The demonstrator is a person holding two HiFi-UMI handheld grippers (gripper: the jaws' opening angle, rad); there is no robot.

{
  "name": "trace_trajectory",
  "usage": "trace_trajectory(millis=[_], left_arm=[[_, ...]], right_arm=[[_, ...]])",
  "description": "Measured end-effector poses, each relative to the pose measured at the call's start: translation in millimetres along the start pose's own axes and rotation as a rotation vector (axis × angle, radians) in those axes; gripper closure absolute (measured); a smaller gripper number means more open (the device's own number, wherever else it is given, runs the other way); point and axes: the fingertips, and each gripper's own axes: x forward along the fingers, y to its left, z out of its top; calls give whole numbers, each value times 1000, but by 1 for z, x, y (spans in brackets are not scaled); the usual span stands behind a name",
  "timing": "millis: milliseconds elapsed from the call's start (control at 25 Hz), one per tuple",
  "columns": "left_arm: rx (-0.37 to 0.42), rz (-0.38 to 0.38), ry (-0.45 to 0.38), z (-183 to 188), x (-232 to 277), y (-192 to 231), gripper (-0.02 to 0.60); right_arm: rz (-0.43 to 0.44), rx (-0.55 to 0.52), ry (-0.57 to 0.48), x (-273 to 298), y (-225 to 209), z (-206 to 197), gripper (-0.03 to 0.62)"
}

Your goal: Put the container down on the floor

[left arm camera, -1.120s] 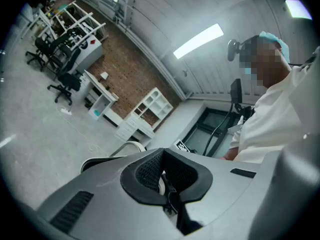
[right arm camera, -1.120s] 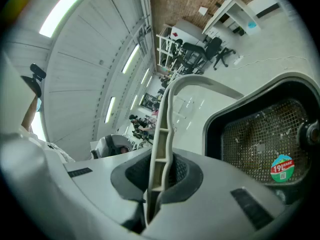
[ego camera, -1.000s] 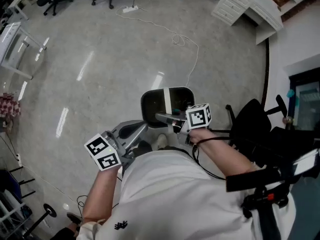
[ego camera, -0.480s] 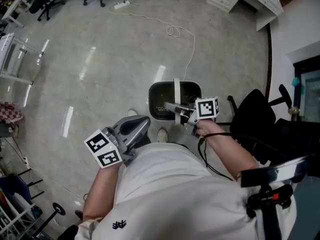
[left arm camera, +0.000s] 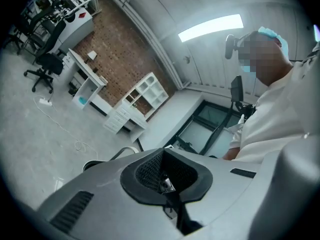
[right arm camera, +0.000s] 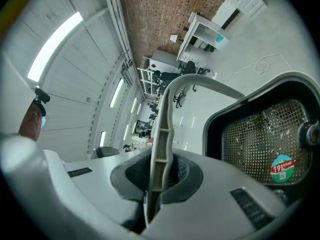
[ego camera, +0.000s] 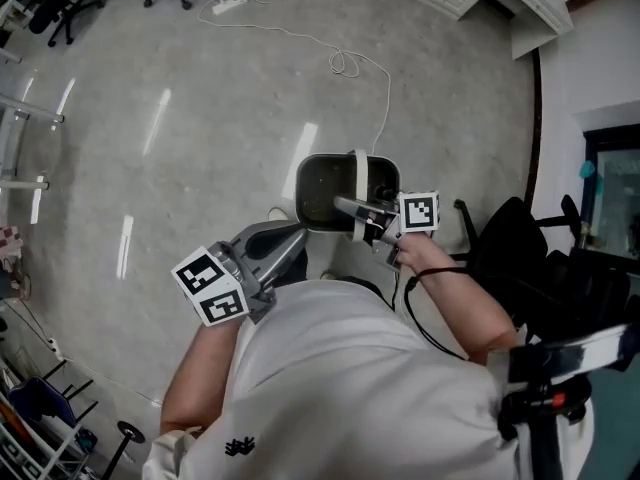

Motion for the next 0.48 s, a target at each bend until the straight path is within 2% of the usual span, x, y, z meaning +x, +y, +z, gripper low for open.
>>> trace_trajectory(millis=[200,480], left_arm=[[-9,-25,7,55,-11,66,572],[-62,50,-9,103,-5,155,572]], right_arm=[[-2,-74,-24,65,-17,83,577],[19,-53,-16,150,-76,193,577]])
